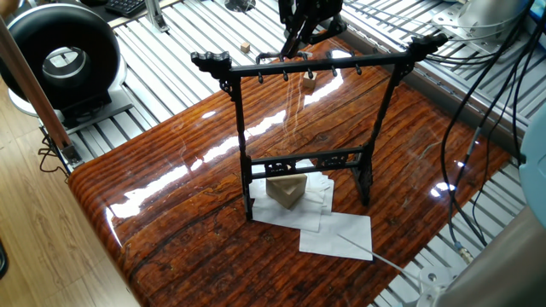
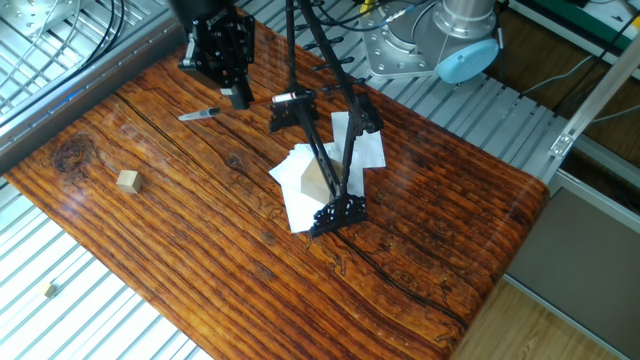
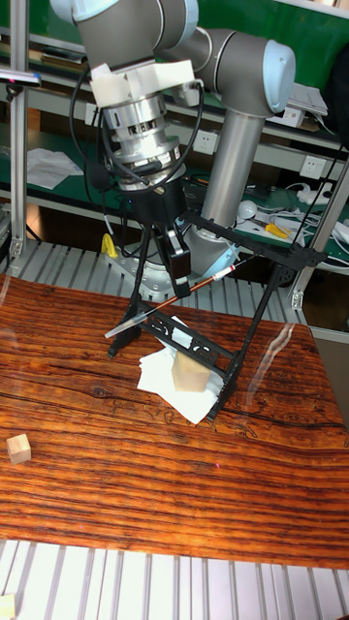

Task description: Place the brush on the pen rack

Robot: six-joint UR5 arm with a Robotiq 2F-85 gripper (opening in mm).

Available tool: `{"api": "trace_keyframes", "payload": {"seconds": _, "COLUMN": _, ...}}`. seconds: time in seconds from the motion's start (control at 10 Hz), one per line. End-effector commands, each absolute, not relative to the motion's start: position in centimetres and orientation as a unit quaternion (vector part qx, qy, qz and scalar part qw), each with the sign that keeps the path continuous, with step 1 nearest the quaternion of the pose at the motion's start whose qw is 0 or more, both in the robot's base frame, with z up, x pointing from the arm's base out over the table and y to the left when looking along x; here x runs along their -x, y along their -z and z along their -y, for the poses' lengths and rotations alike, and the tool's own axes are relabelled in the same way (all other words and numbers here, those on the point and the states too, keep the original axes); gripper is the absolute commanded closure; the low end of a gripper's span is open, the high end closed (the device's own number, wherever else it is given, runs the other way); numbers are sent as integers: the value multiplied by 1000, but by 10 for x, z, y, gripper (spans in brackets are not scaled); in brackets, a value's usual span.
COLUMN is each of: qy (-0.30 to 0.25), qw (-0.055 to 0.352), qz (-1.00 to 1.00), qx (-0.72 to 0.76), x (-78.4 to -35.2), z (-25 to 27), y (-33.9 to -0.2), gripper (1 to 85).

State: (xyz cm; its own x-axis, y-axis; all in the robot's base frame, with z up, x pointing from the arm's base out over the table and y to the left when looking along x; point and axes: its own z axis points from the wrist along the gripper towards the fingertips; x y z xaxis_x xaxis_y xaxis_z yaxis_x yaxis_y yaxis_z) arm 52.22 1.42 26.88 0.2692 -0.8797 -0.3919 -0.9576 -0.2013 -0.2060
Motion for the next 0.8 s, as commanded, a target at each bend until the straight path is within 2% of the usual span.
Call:
{"api": "trace_keyframes", "payload": {"seconds": 0.0, "qy": -95, "qw": 213, "qz": -597, "qx": 767, "x": -524, "z": -18, "y": -271, "gripper": 847}}
{"api": "trace_keyframes", "payload": {"seconds": 0.7, "qy": -93, "qw": 213, "qz": -601, "qx": 765, "x": -527, "z": -20, "y": -271, "gripper": 847}}
